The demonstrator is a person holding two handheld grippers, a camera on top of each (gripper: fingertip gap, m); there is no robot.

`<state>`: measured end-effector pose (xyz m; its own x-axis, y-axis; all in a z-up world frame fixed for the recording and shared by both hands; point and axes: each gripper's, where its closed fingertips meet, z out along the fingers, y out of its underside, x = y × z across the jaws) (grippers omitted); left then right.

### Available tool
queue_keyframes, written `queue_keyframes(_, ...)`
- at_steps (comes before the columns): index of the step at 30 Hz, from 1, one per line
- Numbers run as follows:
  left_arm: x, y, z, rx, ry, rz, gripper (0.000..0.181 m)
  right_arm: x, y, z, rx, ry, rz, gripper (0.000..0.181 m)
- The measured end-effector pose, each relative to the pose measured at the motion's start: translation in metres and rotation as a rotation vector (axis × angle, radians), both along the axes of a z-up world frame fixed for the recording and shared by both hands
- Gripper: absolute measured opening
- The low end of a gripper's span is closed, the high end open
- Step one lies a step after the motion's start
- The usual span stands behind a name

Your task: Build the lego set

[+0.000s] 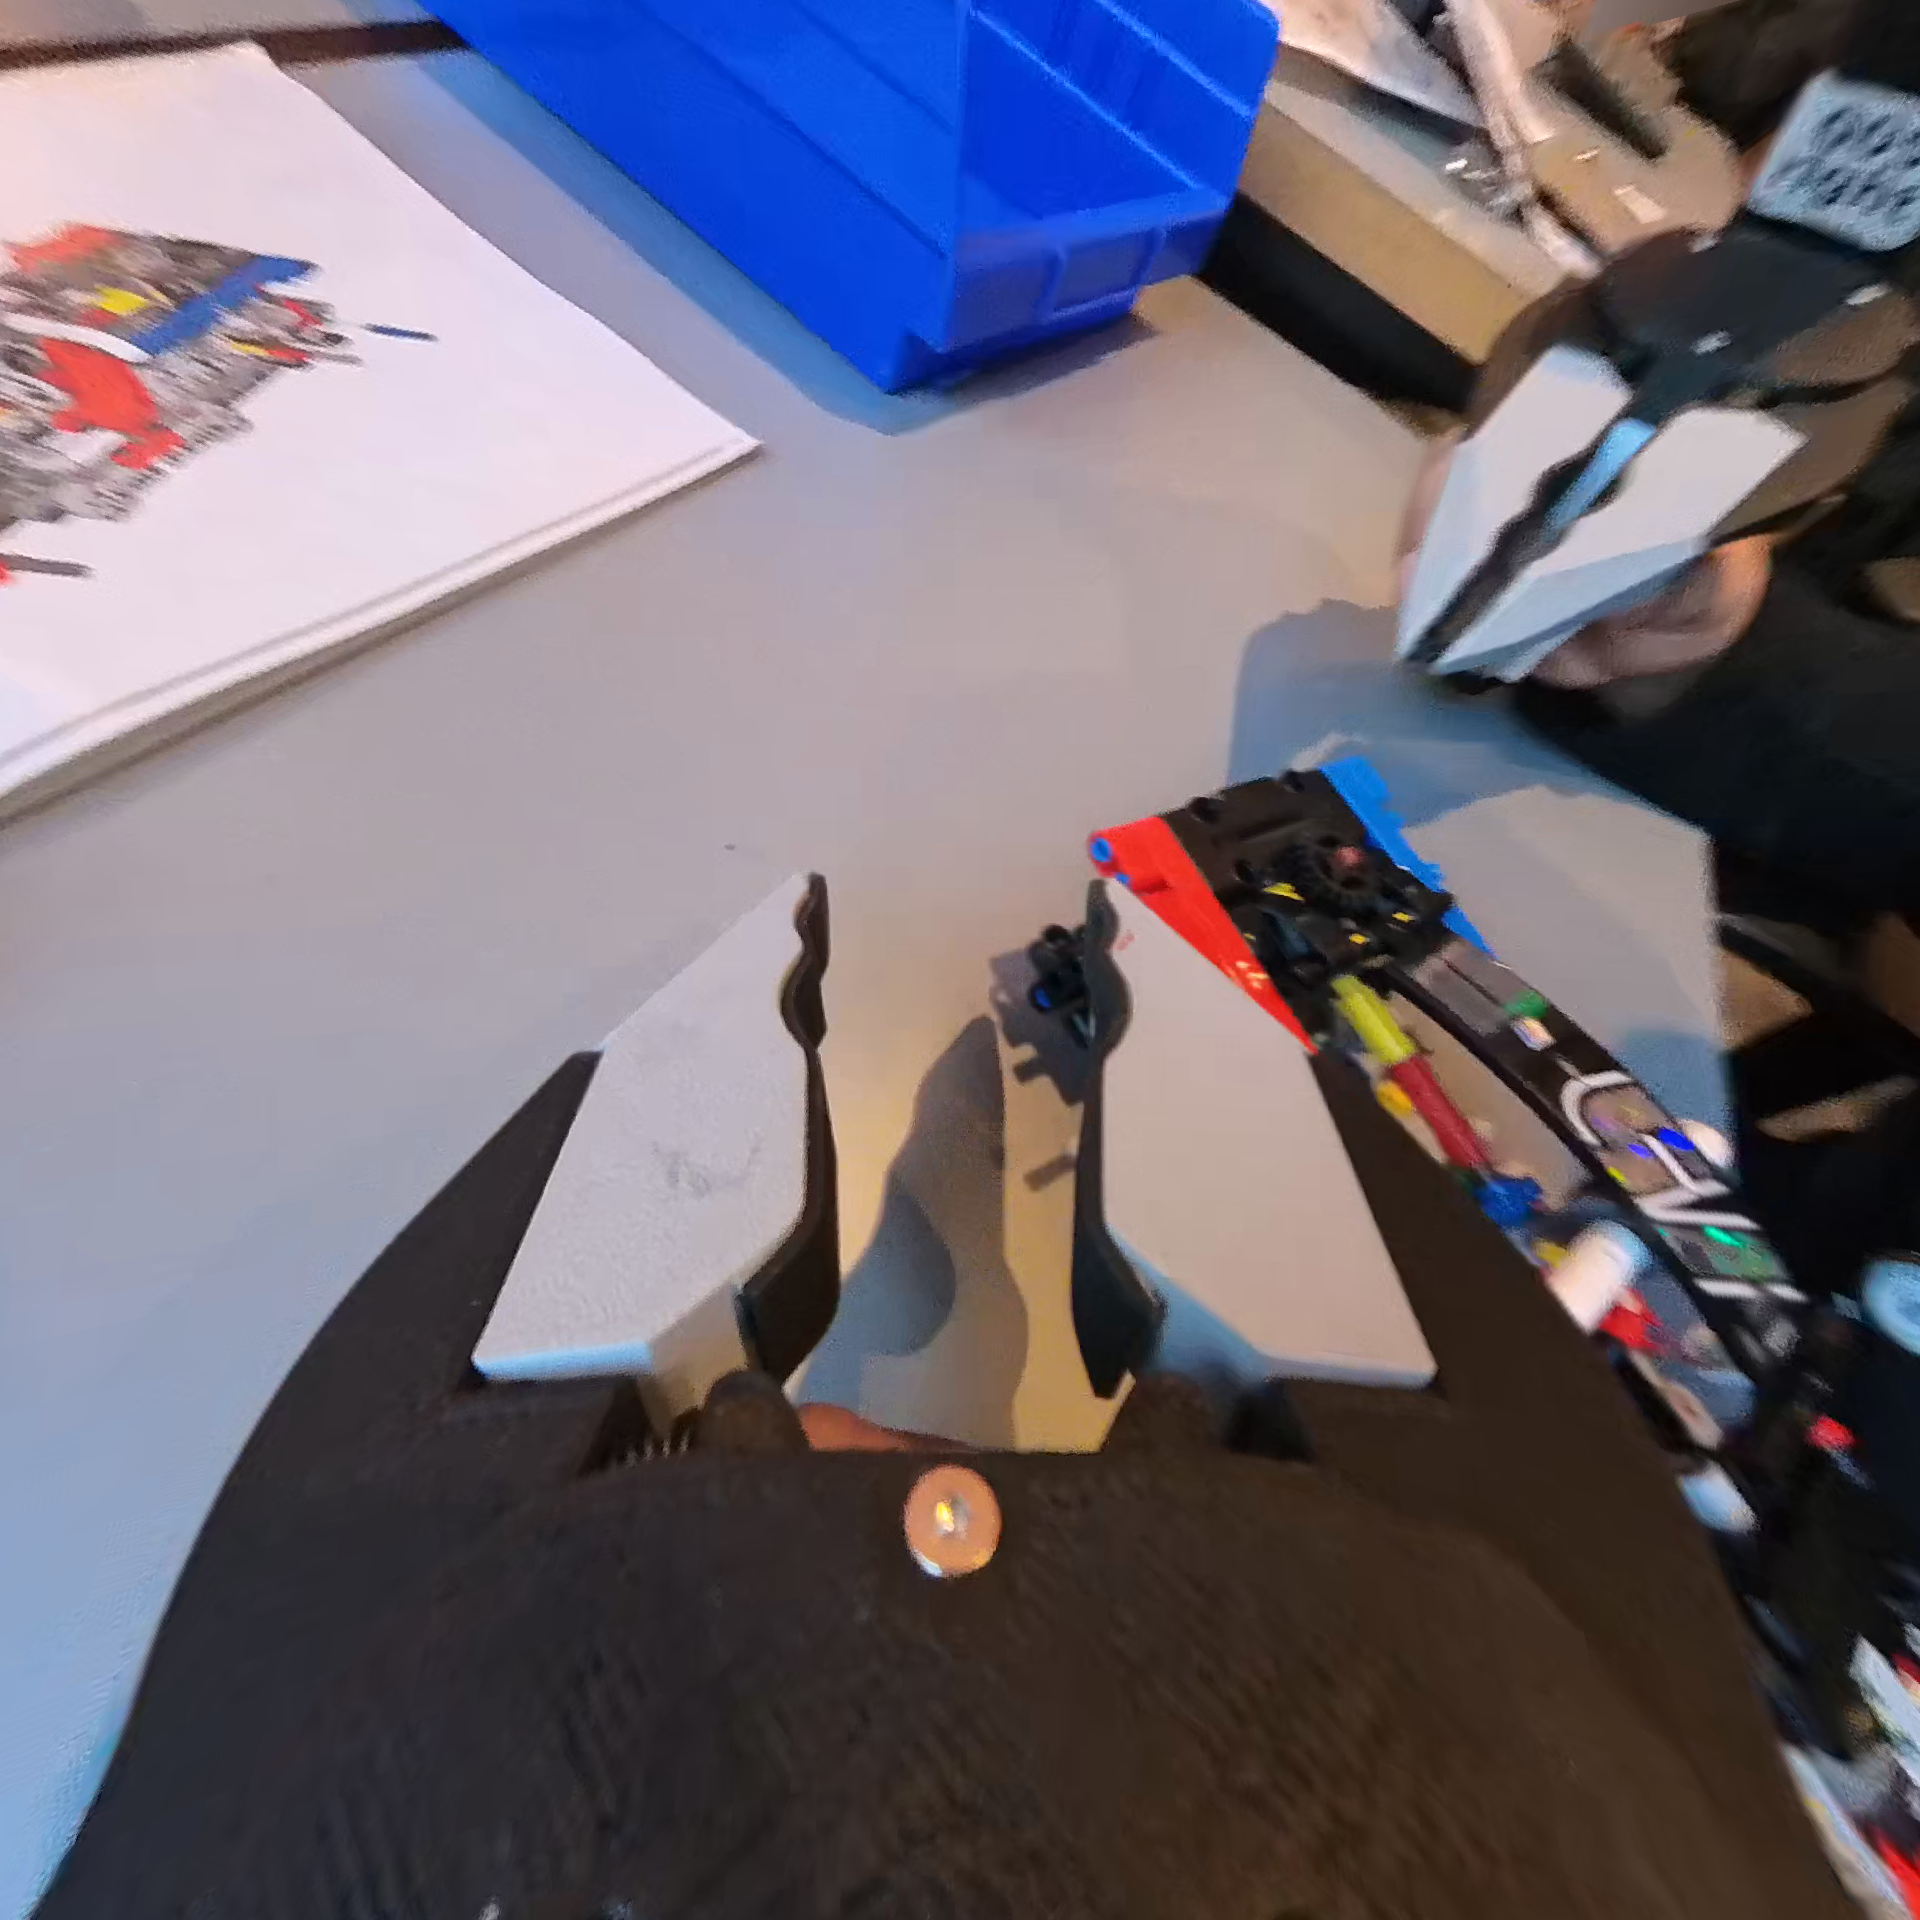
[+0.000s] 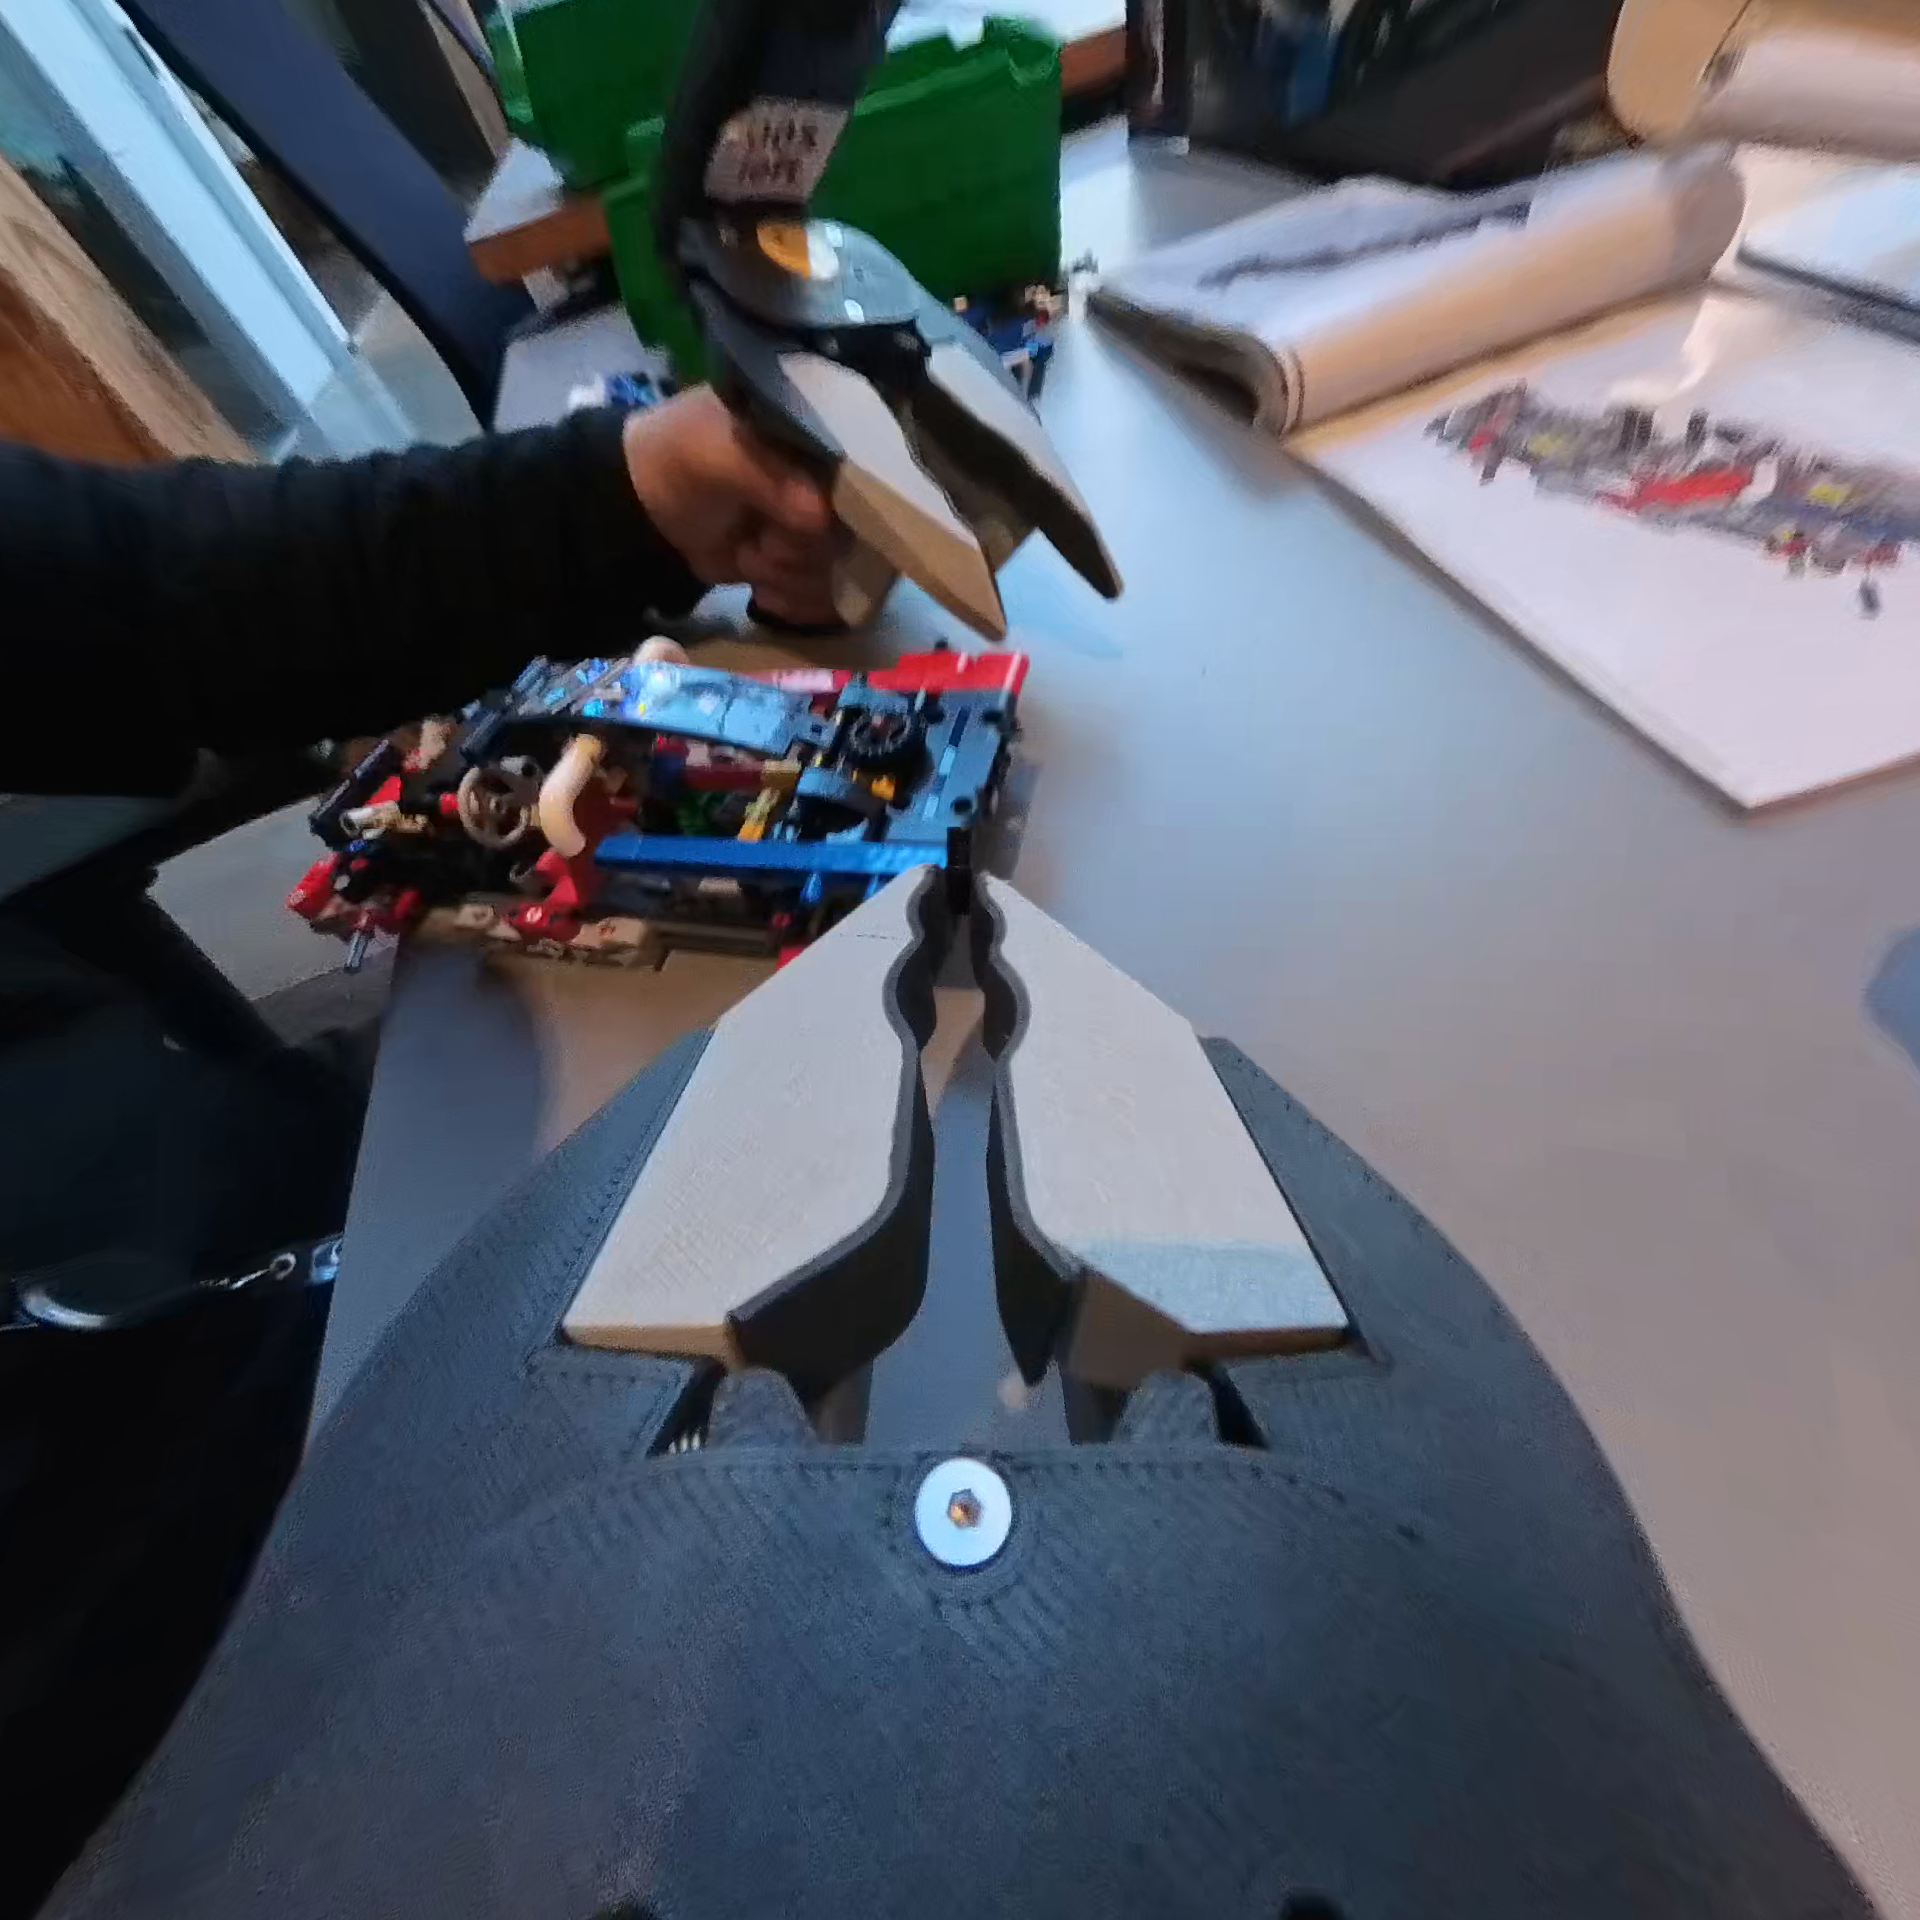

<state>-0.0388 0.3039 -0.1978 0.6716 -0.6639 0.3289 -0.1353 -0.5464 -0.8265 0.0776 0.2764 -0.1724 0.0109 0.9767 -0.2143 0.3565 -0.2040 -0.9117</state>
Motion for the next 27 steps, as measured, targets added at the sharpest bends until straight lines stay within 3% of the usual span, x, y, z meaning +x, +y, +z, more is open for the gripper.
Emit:
queue_keyframes(6, 0.006, -0.022, 0.018, -0.070, -0.227, -0.187, 0.047, 0.008, -0.014, -0.022, 0.054, -0.154, -0.009, 0.001)
queue_keyframes(12, 0.022, -0.030, -0.003, -0.141, -0.088, -0.303, 0.056, 0.000, -0.028, -0.042, -0.057, -0.253, 0.041, 0.001)
queue_keyframes(17, 0.026, -0.030, -0.001, -0.186, -0.127, -0.390, 0.055, -0.007, -0.034, -0.051, -0.219, -0.314, 0.075, 0.001)
queue_keyframes(22, 0.021, -0.020, 0.010, -0.175, -0.206, -0.382, 0.059, -0.008, -0.028, -0.056, -0.216, -0.313, 0.045, 0.001)
queue_keyframes(27, 0.031, -0.022, -0.003, -0.243, -0.142, -0.406, 0.062, -0.010, -0.025, -0.051, -0.134, -0.280, 0.020, 0.001)
